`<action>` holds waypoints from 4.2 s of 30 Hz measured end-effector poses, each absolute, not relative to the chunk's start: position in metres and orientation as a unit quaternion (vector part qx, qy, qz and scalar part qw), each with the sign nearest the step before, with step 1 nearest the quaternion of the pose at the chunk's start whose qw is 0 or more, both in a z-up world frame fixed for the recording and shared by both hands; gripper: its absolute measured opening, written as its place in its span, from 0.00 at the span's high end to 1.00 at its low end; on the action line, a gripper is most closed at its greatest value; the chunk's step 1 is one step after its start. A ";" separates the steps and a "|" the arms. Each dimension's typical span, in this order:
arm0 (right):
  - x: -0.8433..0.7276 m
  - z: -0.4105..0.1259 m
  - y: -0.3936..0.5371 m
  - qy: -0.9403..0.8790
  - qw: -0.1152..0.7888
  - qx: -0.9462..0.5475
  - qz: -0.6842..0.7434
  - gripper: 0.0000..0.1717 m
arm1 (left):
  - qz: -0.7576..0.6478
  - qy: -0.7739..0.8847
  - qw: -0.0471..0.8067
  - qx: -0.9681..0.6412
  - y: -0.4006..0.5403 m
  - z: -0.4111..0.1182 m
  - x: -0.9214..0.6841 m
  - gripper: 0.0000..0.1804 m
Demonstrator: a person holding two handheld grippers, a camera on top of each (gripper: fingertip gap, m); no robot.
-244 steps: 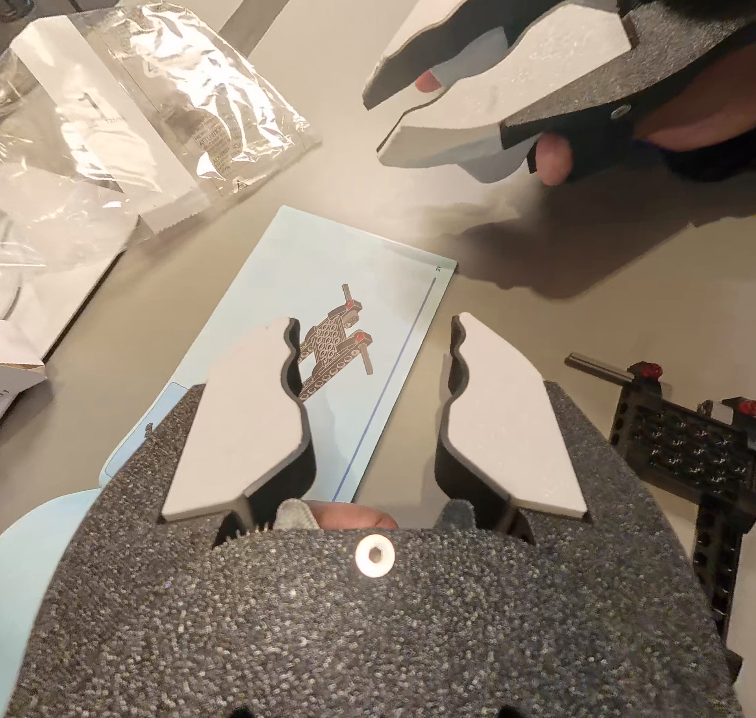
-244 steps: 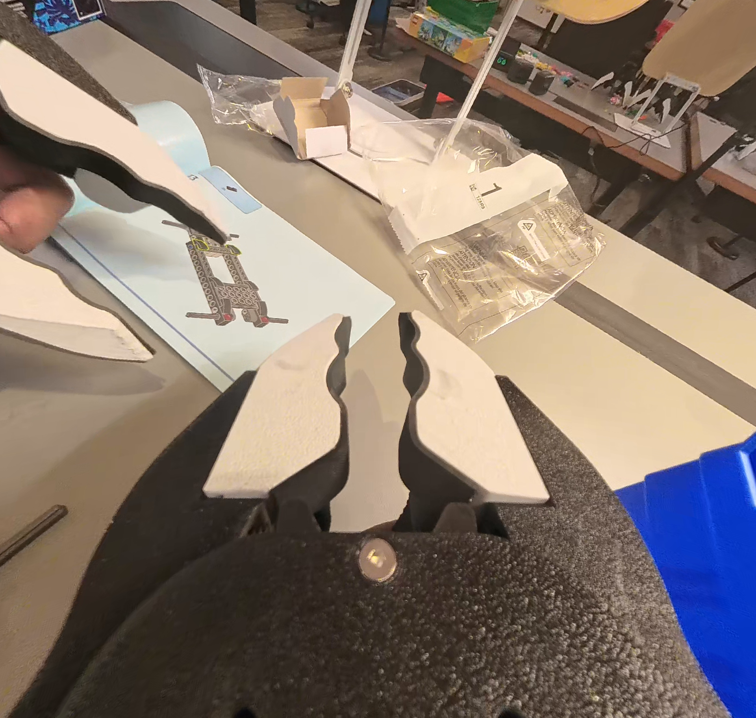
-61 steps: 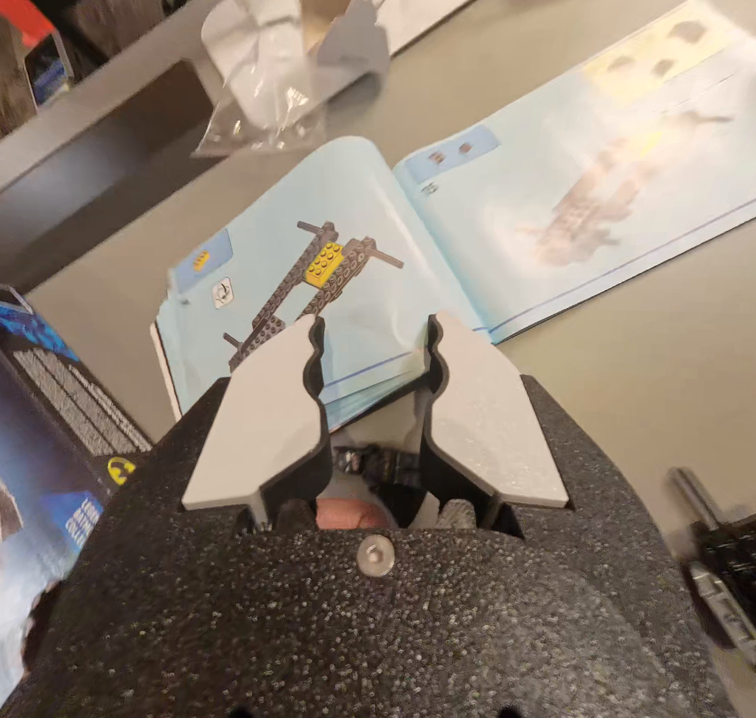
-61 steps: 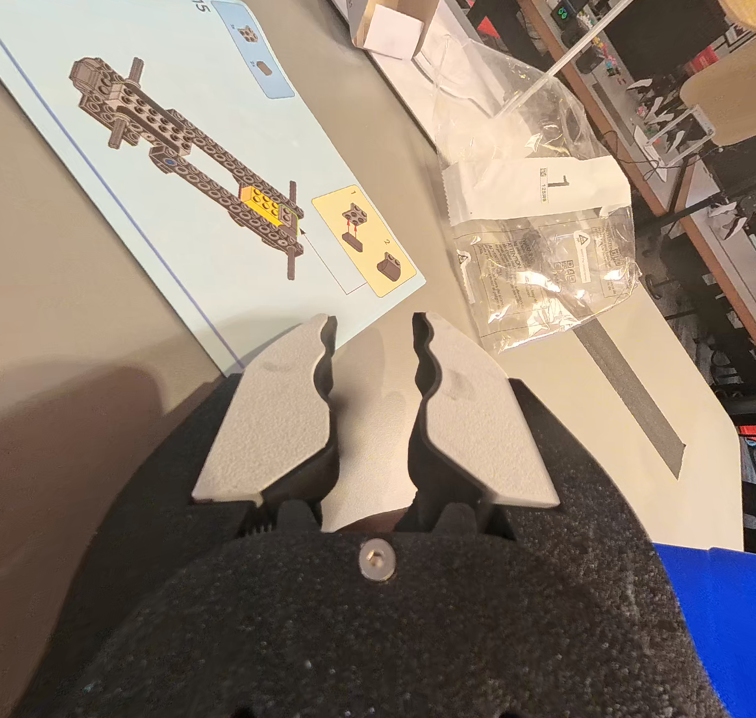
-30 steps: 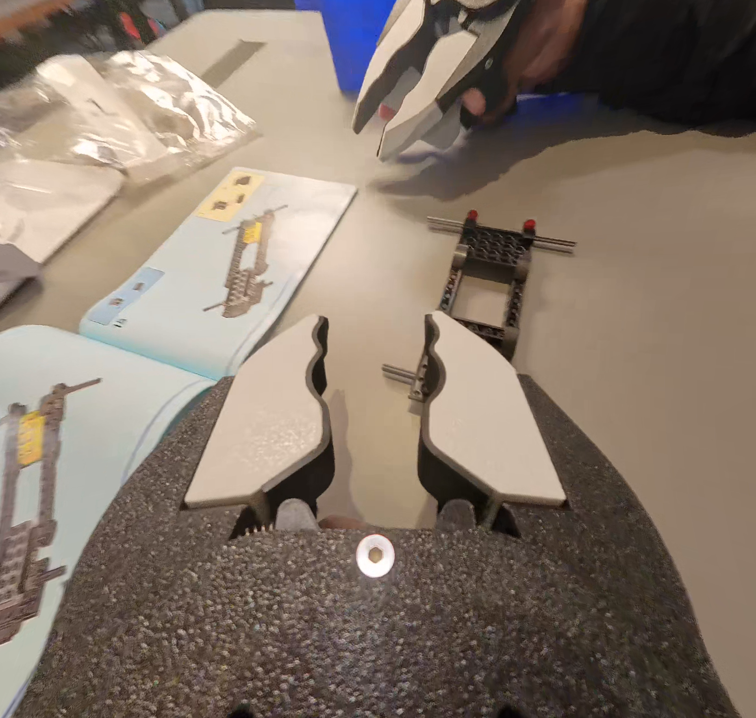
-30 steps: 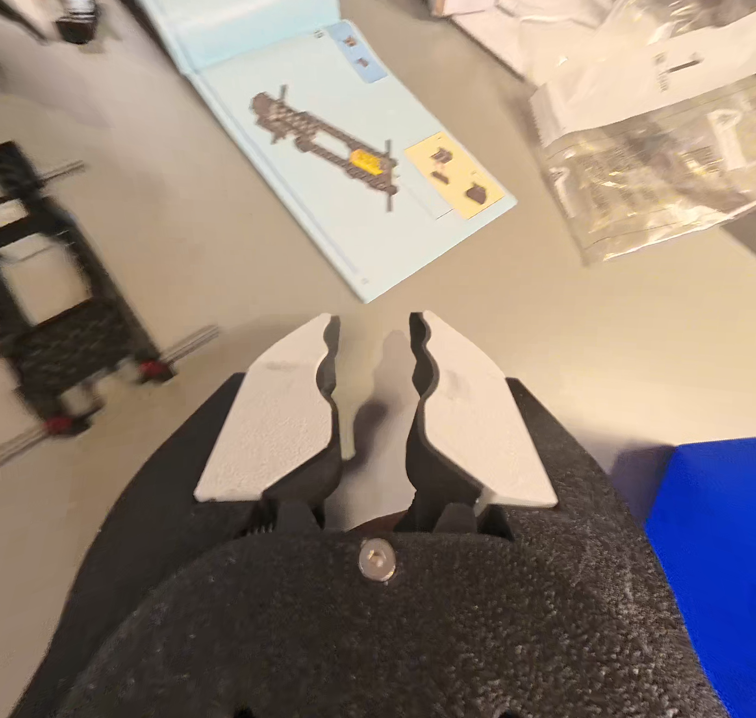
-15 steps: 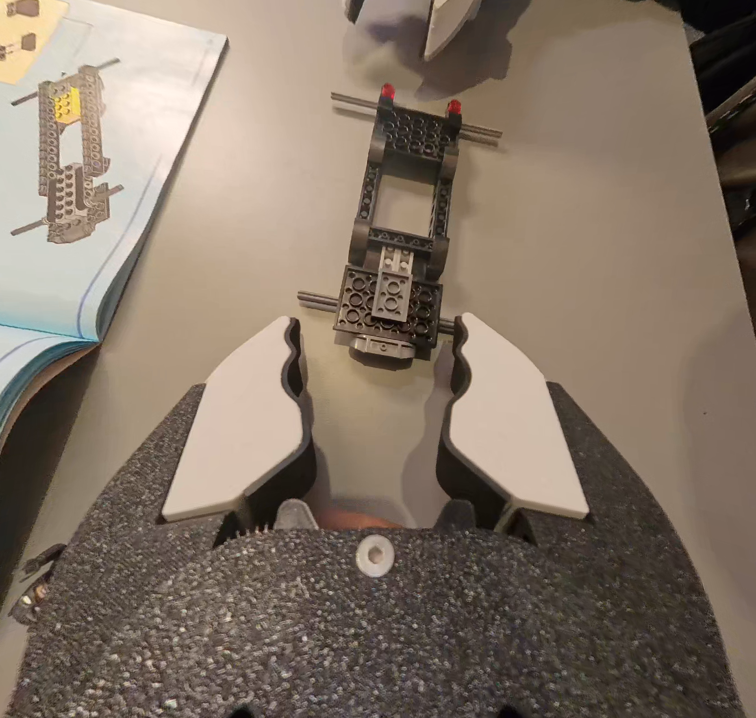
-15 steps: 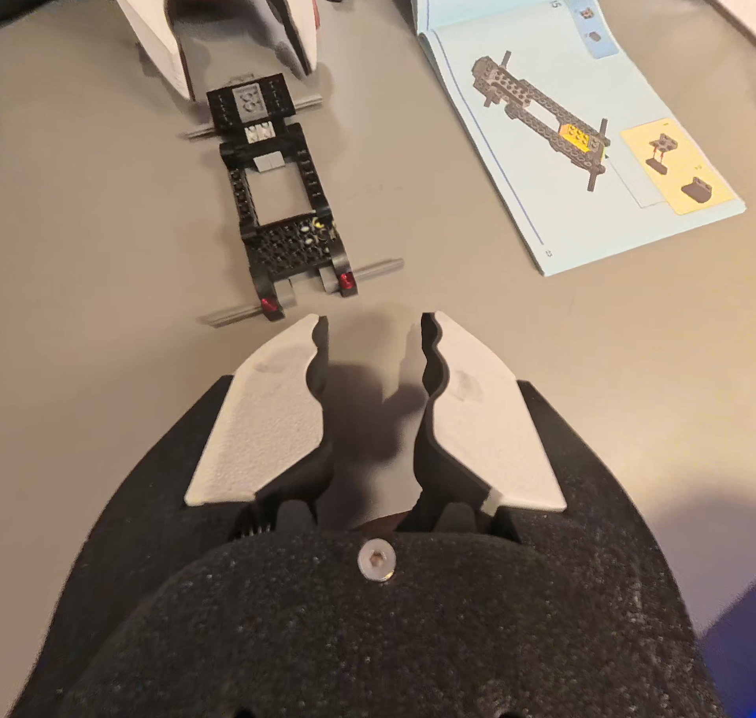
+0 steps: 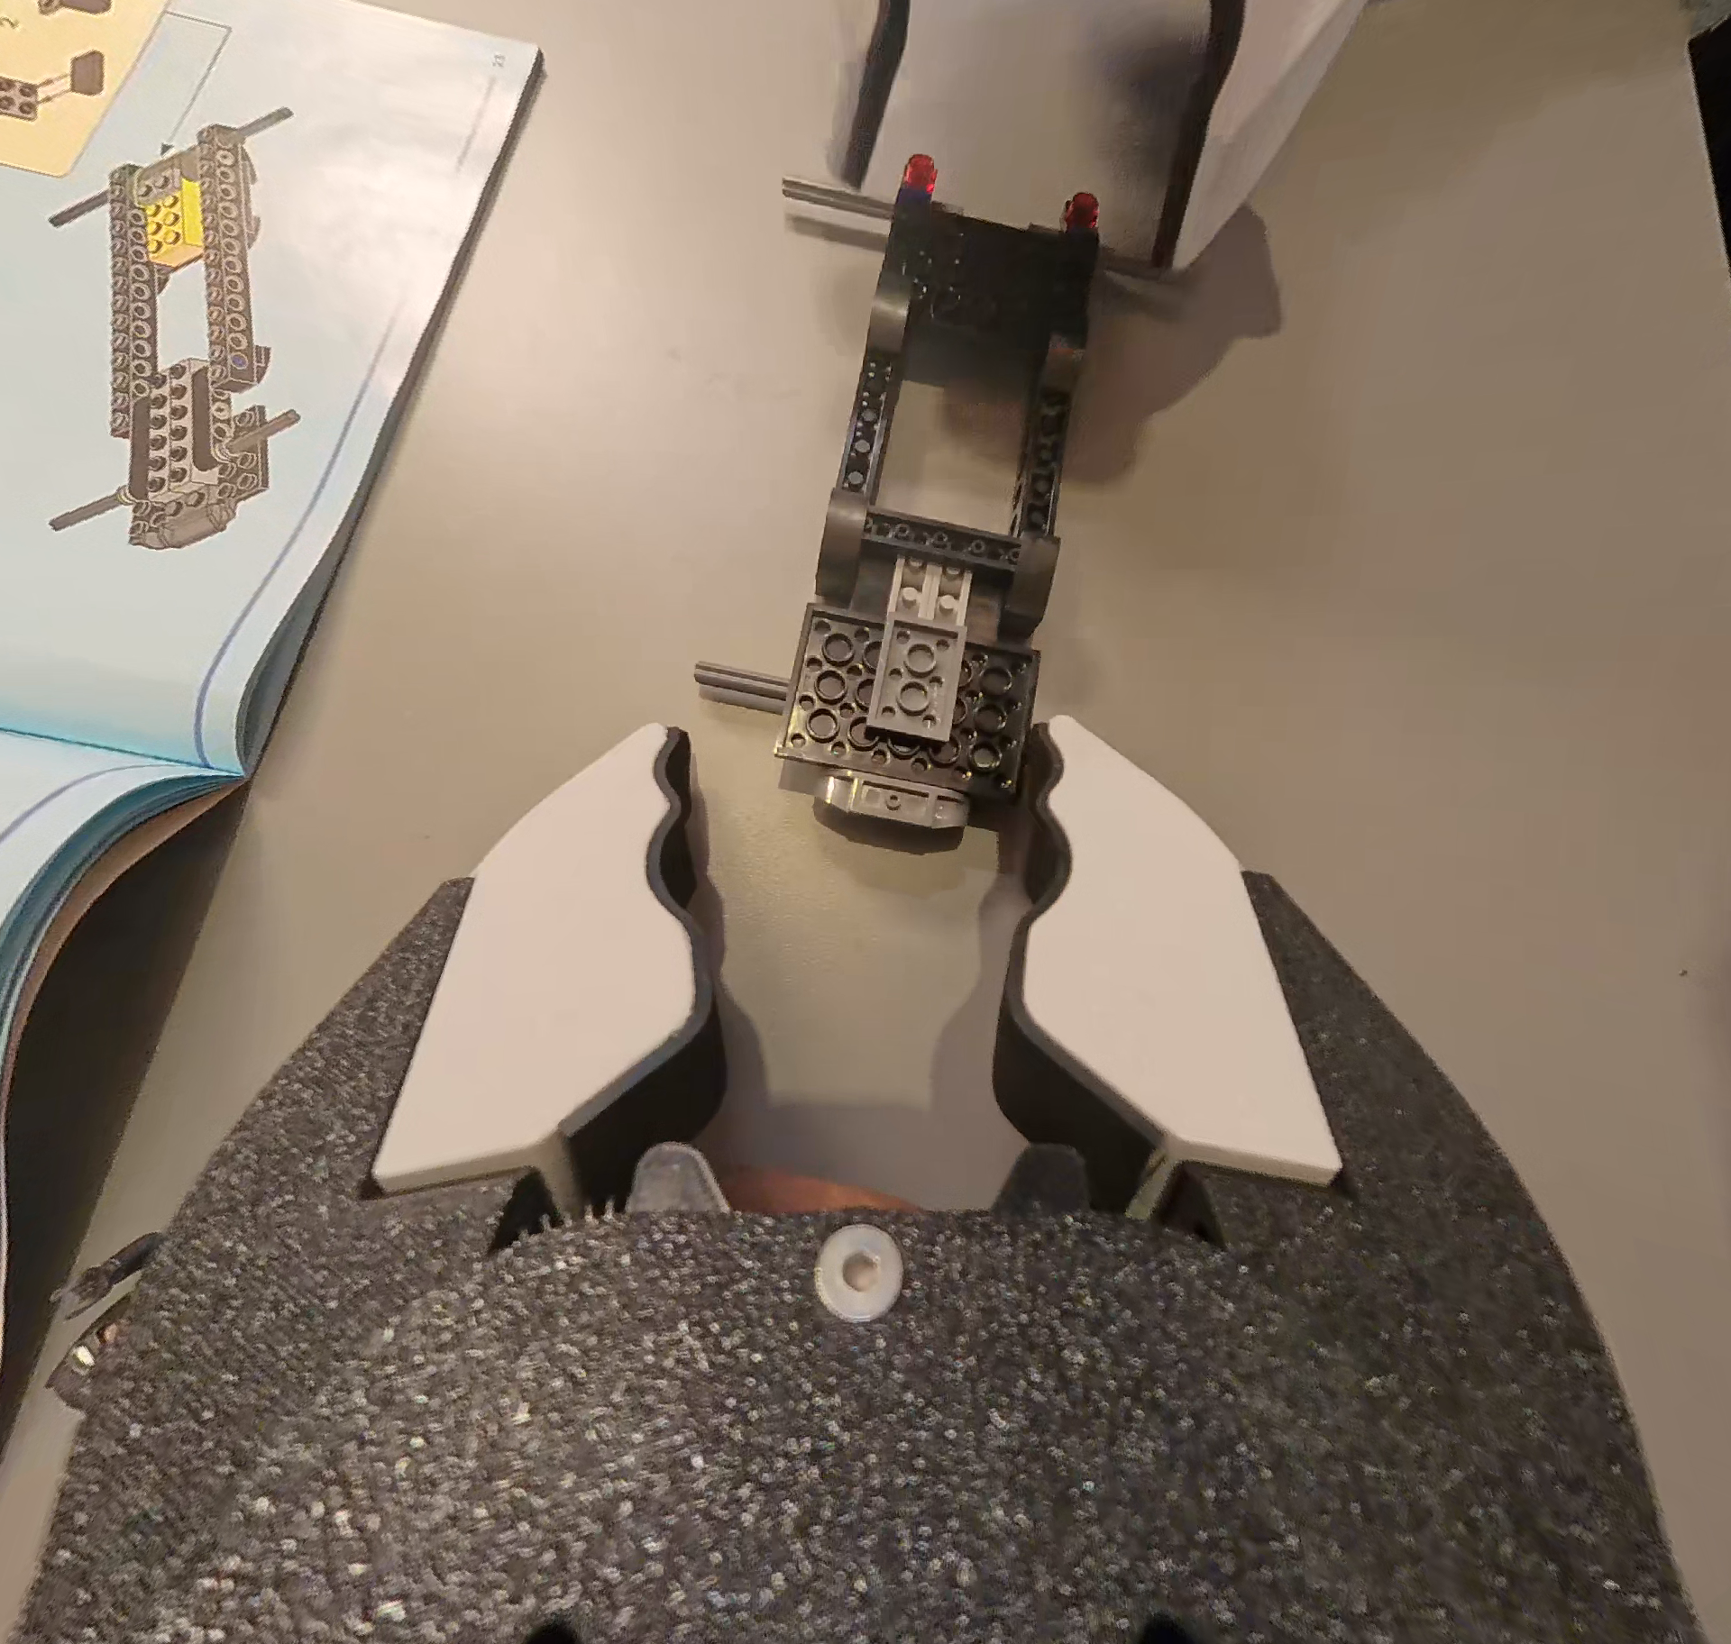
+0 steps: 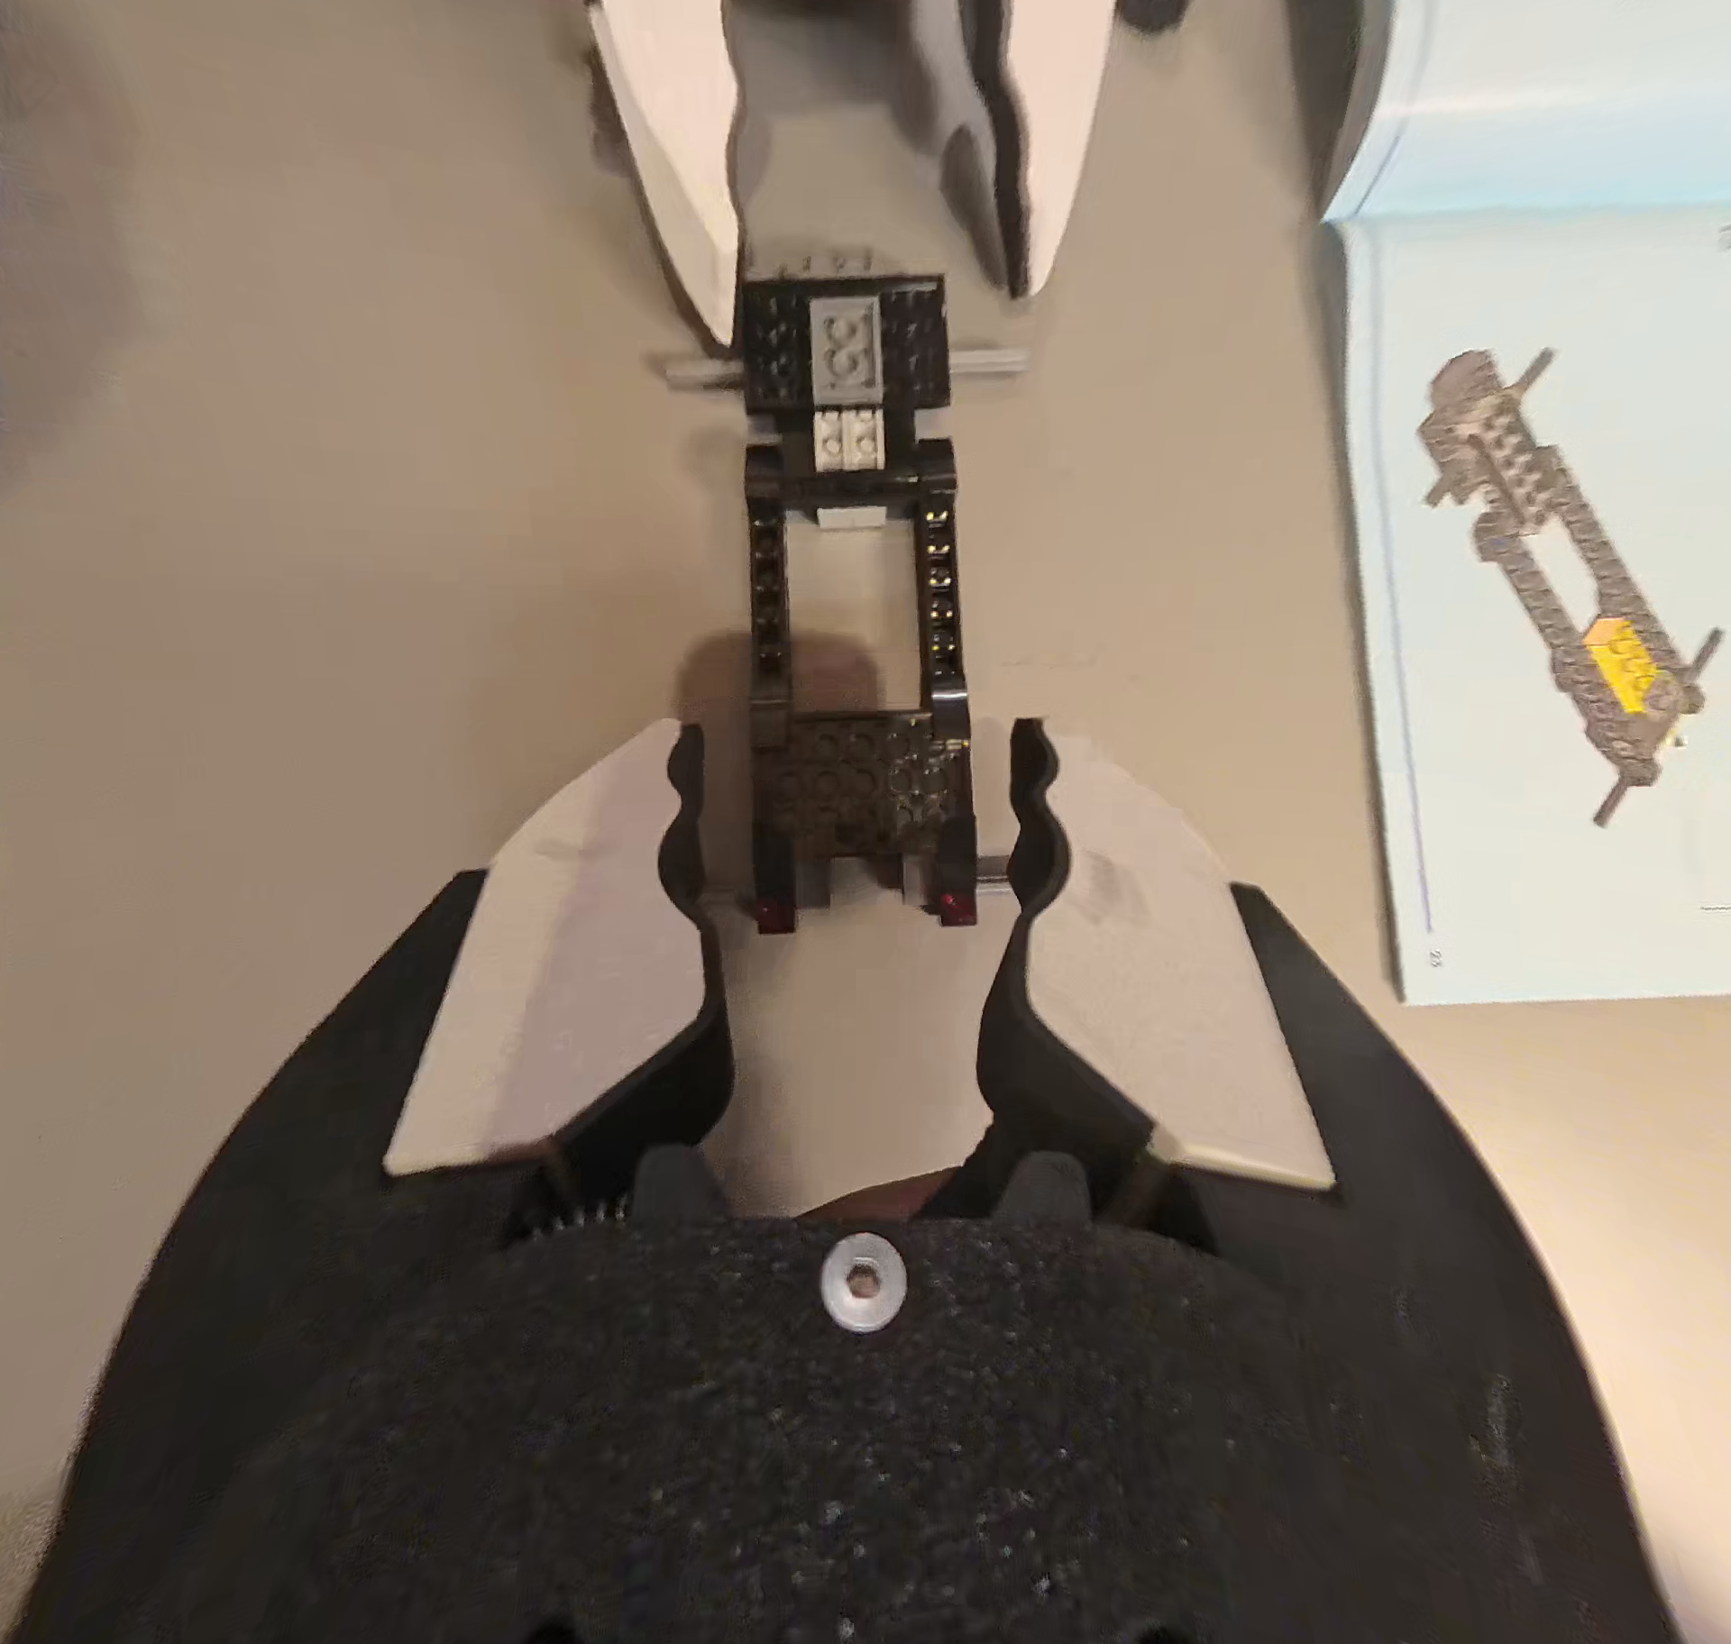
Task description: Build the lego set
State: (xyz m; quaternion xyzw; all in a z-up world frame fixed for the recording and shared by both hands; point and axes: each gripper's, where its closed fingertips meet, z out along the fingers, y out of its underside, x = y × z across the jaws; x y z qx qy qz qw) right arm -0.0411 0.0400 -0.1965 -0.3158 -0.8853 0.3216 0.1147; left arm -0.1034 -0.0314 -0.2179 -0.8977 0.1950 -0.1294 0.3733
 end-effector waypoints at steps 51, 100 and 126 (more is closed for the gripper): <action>-0.052 -0.140 0.099 -0.766 0.472 -0.245 0.361 0.60 | 0.071 0.233 0.591 -0.769 0.001 -0.150 -0.128 0.86; -0.069 -0.186 0.101 -0.805 0.183 -0.432 0.364 0.70 | -0.097 0.241 0.591 -0.763 -0.024 -0.148 -0.116 0.65; -0.070 -0.197 0.105 -0.782 0.139 -0.418 0.442 0.69 | -0.118 0.209 0.478 -0.845 -0.021 -0.186 -0.117 0.65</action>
